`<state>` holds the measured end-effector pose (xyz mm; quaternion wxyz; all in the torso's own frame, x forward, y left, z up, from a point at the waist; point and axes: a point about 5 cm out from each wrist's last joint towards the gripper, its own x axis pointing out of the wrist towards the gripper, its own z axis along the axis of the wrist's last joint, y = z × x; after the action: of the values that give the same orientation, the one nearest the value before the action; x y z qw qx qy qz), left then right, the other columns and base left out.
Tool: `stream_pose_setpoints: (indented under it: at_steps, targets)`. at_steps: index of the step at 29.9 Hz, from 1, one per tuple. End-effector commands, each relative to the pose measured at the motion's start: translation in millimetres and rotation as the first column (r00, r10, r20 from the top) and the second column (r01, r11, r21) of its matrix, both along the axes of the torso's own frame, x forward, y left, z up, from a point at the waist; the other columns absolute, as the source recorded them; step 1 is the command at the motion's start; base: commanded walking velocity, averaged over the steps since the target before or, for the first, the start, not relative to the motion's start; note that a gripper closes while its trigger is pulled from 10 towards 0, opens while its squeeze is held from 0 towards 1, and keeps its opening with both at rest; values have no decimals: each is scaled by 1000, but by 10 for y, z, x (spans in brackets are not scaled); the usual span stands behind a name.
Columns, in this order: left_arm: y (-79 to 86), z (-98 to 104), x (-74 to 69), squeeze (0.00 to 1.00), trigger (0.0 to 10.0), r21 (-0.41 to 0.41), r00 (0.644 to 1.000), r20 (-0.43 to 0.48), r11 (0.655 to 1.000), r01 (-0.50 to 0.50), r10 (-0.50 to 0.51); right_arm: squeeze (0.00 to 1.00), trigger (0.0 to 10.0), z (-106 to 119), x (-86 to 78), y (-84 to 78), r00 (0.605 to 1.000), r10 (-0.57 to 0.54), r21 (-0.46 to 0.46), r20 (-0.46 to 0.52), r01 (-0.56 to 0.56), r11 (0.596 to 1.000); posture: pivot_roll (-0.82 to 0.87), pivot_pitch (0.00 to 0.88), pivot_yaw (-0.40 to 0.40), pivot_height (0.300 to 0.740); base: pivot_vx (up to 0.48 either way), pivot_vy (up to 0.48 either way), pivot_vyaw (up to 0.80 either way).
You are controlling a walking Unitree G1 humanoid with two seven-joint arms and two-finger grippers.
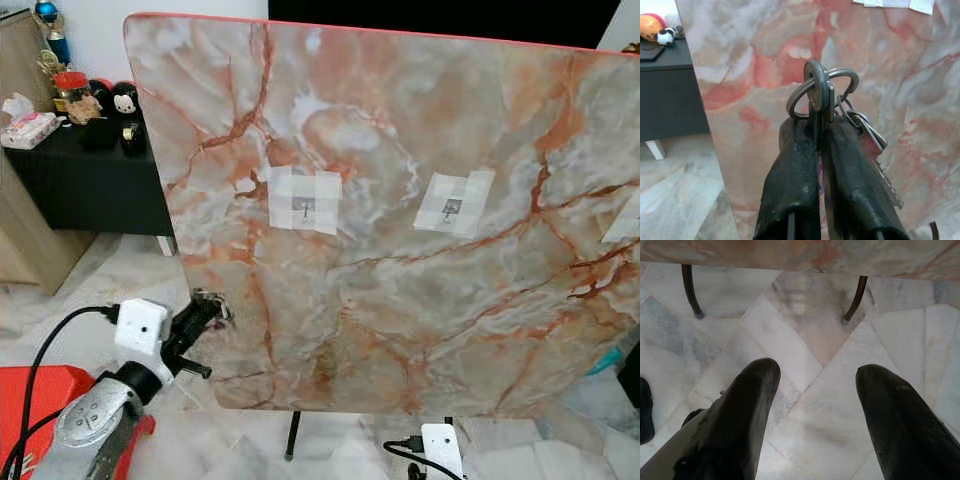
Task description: Hang keys on a hook
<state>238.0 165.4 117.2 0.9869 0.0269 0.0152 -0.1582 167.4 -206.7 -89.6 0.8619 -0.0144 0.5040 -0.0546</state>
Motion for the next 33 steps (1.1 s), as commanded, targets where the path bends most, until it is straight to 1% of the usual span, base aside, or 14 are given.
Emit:
stream_pose_setpoints:
  at_steps: [1, 5, 8, 11, 18, 20, 22, 25, 29, 31, 33]
  targets:
    - [-99, 104, 25, 0, 10000, -22, 999, 35, 999, 27, -26, 0, 10000, 2, -5, -28, 1000, -26, 1, -4, 26, 1000, 90, 0, -118, 740, 0, 0, 0]
    - [-146, 114, 45, 0, 10000, -29, 999, 33, 999, 30, -29, 0, 10000, -6, -18, -23, 1000, -14, 9, -21, 15, 1000, 92, 0, -118, 740, 0, 0, 0]
    - [-176, 123, 59, 0, 10000, -38, 999, 34, 999, 32, -31, 0, 10000, -6, -18, -17, 1000, -10, 17, -19, 10, 1000, 90, 0, -116, 740, 0, 0, -775]
    - [-187, 136, 63, 0, 10000, -50, 999, 34, 998, 33, -31, 0, 10000, -5, -13, -14, 999, 18, 11, -27, -18, 1000, 87, 0, -116, 740, 0, 0, -767]
    - [-187, 148, 74, 0, 10000, -65, 999, 36, 998, 17, -15, 0, 10000, -3, -9, -17, 1000, 11, 8, -29, -10, 1000, 80, 0, -115, 740, 0, 0, -758]
    - [-204, 143, 68, 0, 10000, -92, 1000, 24, 996, 16, -13, 0, 10000, -2, -7, -18, 1000, 11, 8, -29, -11, 1000, 79, 0, -114, 740, 0, 0, -756]
    - [-212, 135, 65, 0, 10000, -92, 1000, 16, 996, 15, -13, 0, 10000, -2, -8, -20, 999, 12, 7, -30, -12, 1000, 80, 0, -114, 740, 0, 0, -756]
    - [-213, 140, 66, 0, 10000, -92, 1000, 22, 996, 15, -13, 0, 10000, -1, -5, -18, 999, 19, 6, -30, -19, 1000, 81, 0, -115, 740, 0, 366, -756]
    - [-218, 145, 71, 0, 10000, -79, 999, 32, 997, 21, -18, 0, 10000, 1, 2, -18, 999, 38, -3, -34, -39, 999, 83, 0, -114, 740, 0, 0, -741]
    - [-233, 144, 72, 0, 10000, -75, 999, 31, 997, 27, -25, 0, 10000, 4, 8, -15, 999, 34, -1, -26, -34, 999, 83, 0, -112, 740, 0, 0, 0]
    - [-304, 153, 71, 0, 10000, -83, 998, 32, 995, 53, -50, 0, 10000, 5, 11, -12, 1000, 26, 1, -18, -26, 1000, 81, 0, -111, 740, 0, 0, 0]
